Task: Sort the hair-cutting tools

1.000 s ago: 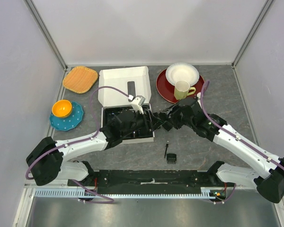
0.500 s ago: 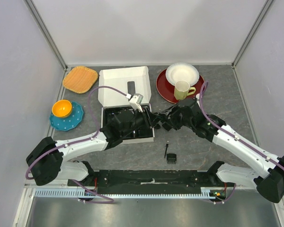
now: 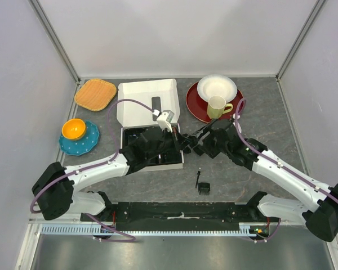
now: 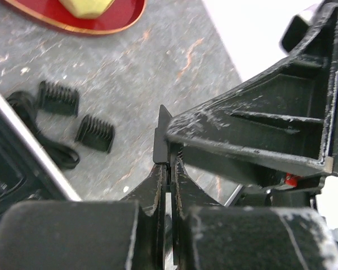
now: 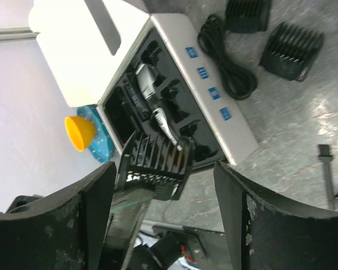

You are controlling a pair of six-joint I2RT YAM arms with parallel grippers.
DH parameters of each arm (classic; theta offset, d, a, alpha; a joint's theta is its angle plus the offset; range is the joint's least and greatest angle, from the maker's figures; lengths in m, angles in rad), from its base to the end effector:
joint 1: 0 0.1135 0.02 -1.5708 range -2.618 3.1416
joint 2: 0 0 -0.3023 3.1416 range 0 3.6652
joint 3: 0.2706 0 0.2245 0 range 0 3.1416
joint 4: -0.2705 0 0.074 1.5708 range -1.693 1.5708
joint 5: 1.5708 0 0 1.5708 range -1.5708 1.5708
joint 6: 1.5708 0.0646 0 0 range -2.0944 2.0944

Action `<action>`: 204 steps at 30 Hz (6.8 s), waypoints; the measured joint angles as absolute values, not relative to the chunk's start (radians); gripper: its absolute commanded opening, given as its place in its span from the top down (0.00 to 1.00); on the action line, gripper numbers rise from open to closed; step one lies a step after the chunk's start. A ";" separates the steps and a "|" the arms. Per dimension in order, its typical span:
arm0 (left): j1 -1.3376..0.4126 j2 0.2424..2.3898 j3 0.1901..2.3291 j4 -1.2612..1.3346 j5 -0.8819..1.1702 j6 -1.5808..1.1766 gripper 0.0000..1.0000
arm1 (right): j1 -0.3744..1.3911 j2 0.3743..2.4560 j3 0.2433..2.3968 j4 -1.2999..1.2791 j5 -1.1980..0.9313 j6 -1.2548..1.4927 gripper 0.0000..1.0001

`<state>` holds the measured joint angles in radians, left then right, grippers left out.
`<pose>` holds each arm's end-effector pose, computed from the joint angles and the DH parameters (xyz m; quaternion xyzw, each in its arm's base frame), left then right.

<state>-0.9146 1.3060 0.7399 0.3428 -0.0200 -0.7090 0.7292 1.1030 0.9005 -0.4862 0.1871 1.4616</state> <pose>0.1784 -0.2296 0.3092 0.0740 0.7779 -0.4473 0.4351 0.1674 0.1335 0.3112 0.3596 0.8263 0.3393 0.2697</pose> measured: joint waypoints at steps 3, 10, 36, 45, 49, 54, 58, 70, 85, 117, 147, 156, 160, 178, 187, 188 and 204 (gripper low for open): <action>-0.902 1.293 0.788 0.194 -0.016 -0.696 0.98 | 0.724 1.079 0.865 -0.487 0.218 1.431 0.22; -0.813 1.282 0.960 -0.164 -0.001 -0.670 0.98 | 0.682 0.997 0.836 -0.503 0.319 1.308 0.22; -0.578 1.530 0.976 -0.430 0.475 -0.564 0.98 | 0.665 1.043 0.773 -0.517 0.260 1.084 0.23; -0.577 1.594 0.988 -0.383 0.501 -0.564 0.98 | 0.664 1.052 0.772 -0.511 0.242 1.087 0.23; -0.577 1.616 0.988 -0.374 0.502 -0.564 0.97 | 0.664 1.059 0.772 -0.509 0.240 1.087 0.24; -0.576 1.616 0.988 -0.381 0.482 -0.560 0.79 | 0.664 1.065 0.770 -0.508 0.231 1.088 0.25; -0.576 1.616 0.980 -0.398 0.444 -0.550 0.63 | 0.664 1.065 0.768 -0.506 0.213 1.087 0.25; -0.576 1.577 0.961 -0.439 0.339 -0.541 0.75 | 0.664 1.065 0.766 -0.459 0.157 1.087 0.26; -0.607 1.555 0.964 -0.438 0.345 -0.542 0.89 | 0.664 1.076 0.745 -0.448 0.146 1.088 0.27; -0.630 1.438 1.047 -0.476 0.213 -0.538 0.48 | 0.660 1.250 0.832 -0.525 0.196 1.073 0.24; -0.590 1.155 0.928 -0.466 0.010 -0.537 0.29 | 0.651 1.672 1.071 -0.676 0.294 1.019 0.04; -0.583 1.155 0.927 -0.465 0.010 -0.537 0.29 | 0.651 1.733 1.078 -0.632 0.339 1.053 0.06; -0.577 1.155 0.926 -0.465 0.010 -0.537 0.29 | 0.651 1.733 1.079 -0.615 0.345 1.054 0.07; -0.556 1.157 0.907 -0.449 0.036 -0.537 0.29 | 0.651 1.769 1.125 -0.638 0.314 1.244 0.09; -0.556 1.157 0.902 -0.447 0.036 -0.537 0.29 | 0.649 1.837 1.196 -0.730 0.317 1.330 0.11; -0.556 1.157 0.902 -0.447 0.036 -0.537 0.29 | 0.649 1.837 1.196 -0.739 0.319 1.338 0.12; -0.556 1.157 0.900 -0.447 0.041 -0.537 0.29 | 0.608 1.839 1.193 -0.784 0.337 1.368 0.26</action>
